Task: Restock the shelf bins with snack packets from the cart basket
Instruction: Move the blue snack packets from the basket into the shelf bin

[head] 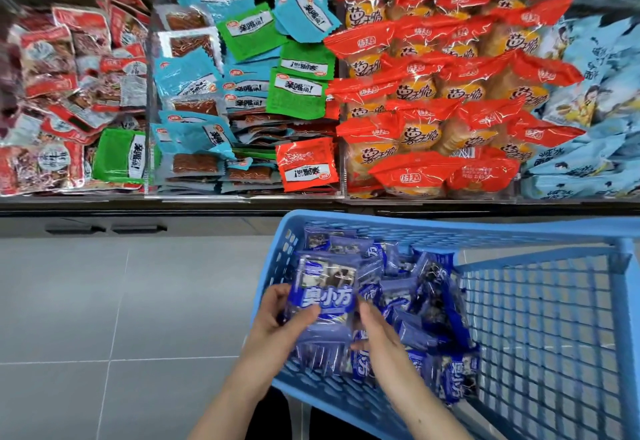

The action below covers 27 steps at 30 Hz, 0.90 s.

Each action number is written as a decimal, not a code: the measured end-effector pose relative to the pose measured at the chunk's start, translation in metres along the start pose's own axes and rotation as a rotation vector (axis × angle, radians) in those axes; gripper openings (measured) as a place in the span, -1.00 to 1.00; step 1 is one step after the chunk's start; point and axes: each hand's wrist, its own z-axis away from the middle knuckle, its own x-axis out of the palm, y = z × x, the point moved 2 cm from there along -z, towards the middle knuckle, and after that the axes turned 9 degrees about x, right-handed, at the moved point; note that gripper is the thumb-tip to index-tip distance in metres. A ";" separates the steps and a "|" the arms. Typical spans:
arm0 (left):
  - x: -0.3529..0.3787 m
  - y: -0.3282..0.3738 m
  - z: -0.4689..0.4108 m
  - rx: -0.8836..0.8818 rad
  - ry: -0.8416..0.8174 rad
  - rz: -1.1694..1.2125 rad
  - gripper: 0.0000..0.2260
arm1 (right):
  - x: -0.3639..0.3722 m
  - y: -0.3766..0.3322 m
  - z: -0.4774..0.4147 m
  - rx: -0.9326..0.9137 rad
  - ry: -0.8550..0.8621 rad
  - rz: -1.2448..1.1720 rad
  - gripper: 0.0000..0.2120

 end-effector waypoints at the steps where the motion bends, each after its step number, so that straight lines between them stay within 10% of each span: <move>1: -0.011 0.003 -0.001 0.007 0.043 0.024 -0.50 | -0.005 0.001 -0.005 -0.029 0.058 -0.011 -0.74; 6: -0.051 0.008 -0.001 0.039 0.113 0.208 -0.60 | -0.061 0.021 -0.052 -0.114 0.521 0.564 -0.48; 12: -0.056 0.002 -0.004 0.022 0.183 0.291 -0.73 | -0.091 0.030 -0.092 -0.035 0.374 0.966 -0.22; 22: -0.051 0.006 -0.005 0.069 0.165 0.147 -0.75 | -0.101 0.003 -0.068 -0.377 0.328 0.696 -0.79; 27: -0.053 0.005 -0.006 0.042 0.191 0.135 -0.81 | -0.109 -0.016 -0.049 -0.320 0.317 0.068 -0.82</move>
